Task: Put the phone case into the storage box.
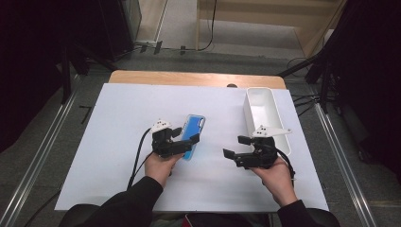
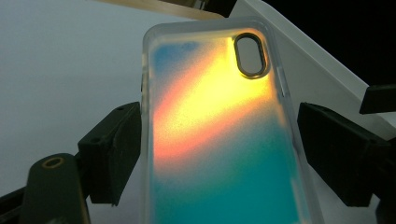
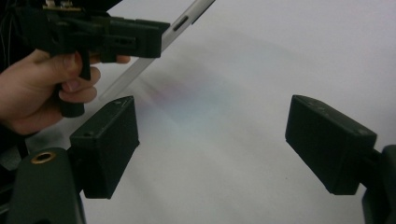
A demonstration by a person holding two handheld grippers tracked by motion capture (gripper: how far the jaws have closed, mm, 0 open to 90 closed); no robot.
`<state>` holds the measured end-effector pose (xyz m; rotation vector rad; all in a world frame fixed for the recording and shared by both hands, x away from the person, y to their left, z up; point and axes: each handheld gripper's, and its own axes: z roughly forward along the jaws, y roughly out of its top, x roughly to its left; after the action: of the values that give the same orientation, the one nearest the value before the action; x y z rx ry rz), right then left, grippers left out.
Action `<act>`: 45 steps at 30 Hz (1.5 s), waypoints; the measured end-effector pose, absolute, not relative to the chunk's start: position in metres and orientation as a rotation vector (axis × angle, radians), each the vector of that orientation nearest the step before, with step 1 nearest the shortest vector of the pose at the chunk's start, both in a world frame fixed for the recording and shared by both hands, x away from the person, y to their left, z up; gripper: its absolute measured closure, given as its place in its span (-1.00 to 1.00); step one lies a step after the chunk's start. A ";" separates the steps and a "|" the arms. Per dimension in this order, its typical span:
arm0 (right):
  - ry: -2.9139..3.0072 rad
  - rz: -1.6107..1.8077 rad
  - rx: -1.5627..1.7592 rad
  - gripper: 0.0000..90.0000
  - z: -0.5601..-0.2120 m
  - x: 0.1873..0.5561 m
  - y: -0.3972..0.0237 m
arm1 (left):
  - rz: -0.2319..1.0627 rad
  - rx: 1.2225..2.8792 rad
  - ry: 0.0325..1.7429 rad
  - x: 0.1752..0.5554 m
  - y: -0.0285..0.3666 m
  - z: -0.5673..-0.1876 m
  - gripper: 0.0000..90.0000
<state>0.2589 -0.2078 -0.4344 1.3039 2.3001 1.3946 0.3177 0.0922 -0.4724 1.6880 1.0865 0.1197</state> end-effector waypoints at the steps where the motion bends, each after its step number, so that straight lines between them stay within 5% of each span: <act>1: 2.295 1.393 1.310 -0.65 -0.434 0.260 -0.207 | 0.114 1.690 1.089 0.318 0.092 -0.474 -0.65; 28: 2.285 1.394 1.365 -0.63 -0.410 0.287 -0.192 | 0.026 1.609 1.125 0.305 0.081 -0.481 -0.65; 45: 2.312 1.430 1.461 -0.53 -0.404 0.314 -0.190 | 0.095 1.597 1.107 0.297 0.075 -0.486 -0.65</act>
<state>0.3138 -0.1901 -0.4042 1.4607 2.3124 1.4299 0.2971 0.0751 -0.4856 1.5968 1.1074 0.0948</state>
